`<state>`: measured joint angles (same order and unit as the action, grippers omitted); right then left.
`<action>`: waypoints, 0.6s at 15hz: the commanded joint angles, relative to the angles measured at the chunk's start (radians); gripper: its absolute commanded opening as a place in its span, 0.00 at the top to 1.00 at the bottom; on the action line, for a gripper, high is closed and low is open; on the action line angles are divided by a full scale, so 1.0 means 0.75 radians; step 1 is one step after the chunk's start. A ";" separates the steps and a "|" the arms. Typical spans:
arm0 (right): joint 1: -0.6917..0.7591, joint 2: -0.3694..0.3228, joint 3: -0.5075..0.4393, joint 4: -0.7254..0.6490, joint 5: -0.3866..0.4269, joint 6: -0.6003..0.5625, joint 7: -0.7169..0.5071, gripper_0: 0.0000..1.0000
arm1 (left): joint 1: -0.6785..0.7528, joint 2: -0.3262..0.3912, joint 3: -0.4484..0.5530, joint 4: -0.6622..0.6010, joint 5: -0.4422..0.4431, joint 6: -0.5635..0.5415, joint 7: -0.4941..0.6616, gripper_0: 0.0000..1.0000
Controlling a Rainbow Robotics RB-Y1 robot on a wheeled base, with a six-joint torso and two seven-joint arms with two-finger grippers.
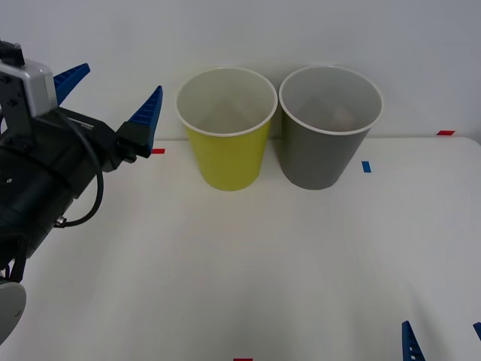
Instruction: Put cans in the gray bin and PET bottles in the light green bin.
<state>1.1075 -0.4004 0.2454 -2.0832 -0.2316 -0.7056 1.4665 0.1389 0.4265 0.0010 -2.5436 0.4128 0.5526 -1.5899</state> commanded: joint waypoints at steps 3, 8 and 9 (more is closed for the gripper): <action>0.000 0.000 0.000 0.000 0.000 0.000 0.000 0.00 | 0.338 0.020 0.027 0.002 -0.004 -0.336 -0.028 0.00; 0.000 0.000 0.000 0.000 0.000 0.000 0.000 0.00 | 0.570 0.020 0.025 0.041 -0.027 -0.616 -0.062 0.00; 0.000 0.000 0.000 0.000 0.000 0.000 0.000 0.00 | 0.596 0.022 0.007 0.092 -0.041 -0.716 -0.075 0.00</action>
<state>1.1075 -0.4004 0.2454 -2.0831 -0.2316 -0.7056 1.4665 0.5602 0.4420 0.0182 -2.5131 0.3935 0.0878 -1.6341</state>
